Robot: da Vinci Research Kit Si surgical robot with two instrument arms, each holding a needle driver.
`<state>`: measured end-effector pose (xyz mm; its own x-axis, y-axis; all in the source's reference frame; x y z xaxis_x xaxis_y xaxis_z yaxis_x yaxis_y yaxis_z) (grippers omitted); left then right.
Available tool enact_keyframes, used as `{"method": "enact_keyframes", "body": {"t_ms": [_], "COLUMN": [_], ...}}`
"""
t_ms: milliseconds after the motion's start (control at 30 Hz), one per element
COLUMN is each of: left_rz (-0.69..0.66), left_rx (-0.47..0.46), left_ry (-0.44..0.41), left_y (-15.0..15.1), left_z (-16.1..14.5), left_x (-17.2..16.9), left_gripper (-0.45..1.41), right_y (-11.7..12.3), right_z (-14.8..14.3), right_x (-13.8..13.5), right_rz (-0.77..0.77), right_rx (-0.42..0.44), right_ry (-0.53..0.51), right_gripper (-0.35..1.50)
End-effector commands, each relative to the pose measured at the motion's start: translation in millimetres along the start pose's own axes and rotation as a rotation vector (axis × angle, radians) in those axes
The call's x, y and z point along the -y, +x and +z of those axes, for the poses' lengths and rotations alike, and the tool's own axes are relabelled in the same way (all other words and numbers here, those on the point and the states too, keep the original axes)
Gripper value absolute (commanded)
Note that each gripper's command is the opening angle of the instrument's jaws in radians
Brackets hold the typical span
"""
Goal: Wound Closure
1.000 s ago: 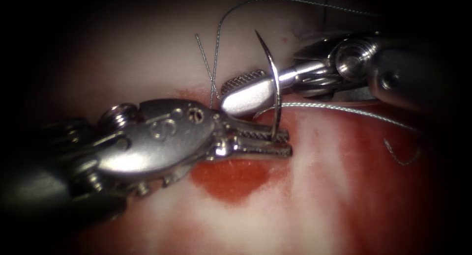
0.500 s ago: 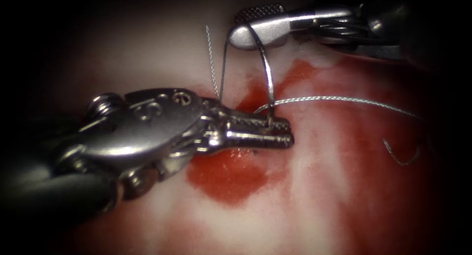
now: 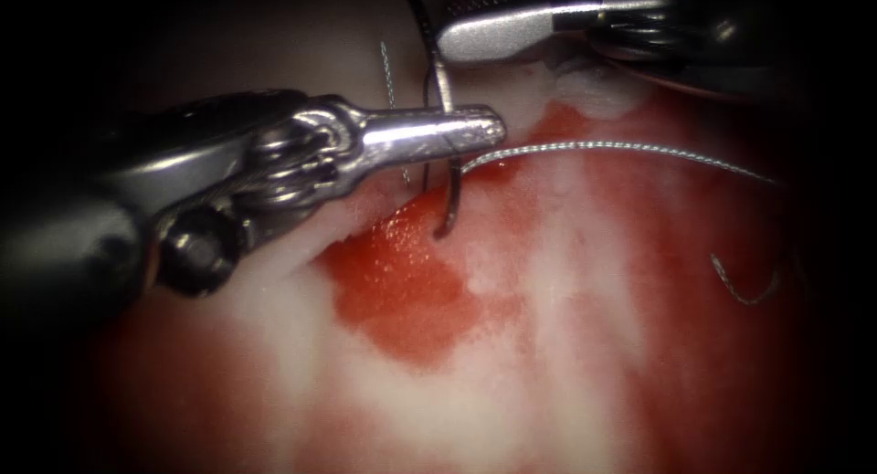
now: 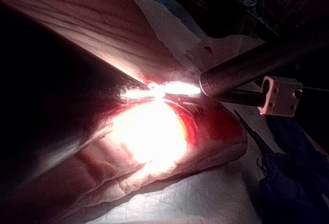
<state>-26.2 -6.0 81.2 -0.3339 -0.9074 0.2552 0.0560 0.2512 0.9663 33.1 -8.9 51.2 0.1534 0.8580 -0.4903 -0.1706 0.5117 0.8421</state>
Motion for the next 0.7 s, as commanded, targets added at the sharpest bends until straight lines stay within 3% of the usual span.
{"method": "enact_keyframes", "body": {"t_ms": [33,300,400,567,667,700], "left_rz": [-0.078,-0.317,-0.469,-0.503,-0.51,-0.515], "left_rx": [0.03,0.116,0.186,0.21,0.207,0.206], "left_ry": [0.018,0.055,0.095,0.111,0.122,0.122], "left_y": [-1.1,-2.5,-4.3,-5.7,-6.3,-6.8], "left_z": [0.6,-1.0,-2.4,-3.4,-4.1,-4.7], "left_x": [-0.2,-0.4,0.3,1.2,1.6,1.7], "left_gripper": [-0.45,-0.45,-0.45,-0.45,-0.45,-0.45], "right_y": [1.4,1.7,1.5,1.3,1.2,1.0], "right_z": [0.7,-0.3,-0.4,-0.4,-0.3,-0.3], "right_x": [0.1,-0.1,0.0,0.2,0.3,0.4], "right_rz": [-0.005,-0.002,-0.004,-0.011,-0.006,0.005], "right_rx": [-0.003,-0.004,-0.002,-0.002,-0.002,-0.004], "right_ry": [0.006,0.004,0.007,0.008,0.008,0.005], "right_gripper": [1.3,1.25,1.19,1.18,1.09,0.94]}}
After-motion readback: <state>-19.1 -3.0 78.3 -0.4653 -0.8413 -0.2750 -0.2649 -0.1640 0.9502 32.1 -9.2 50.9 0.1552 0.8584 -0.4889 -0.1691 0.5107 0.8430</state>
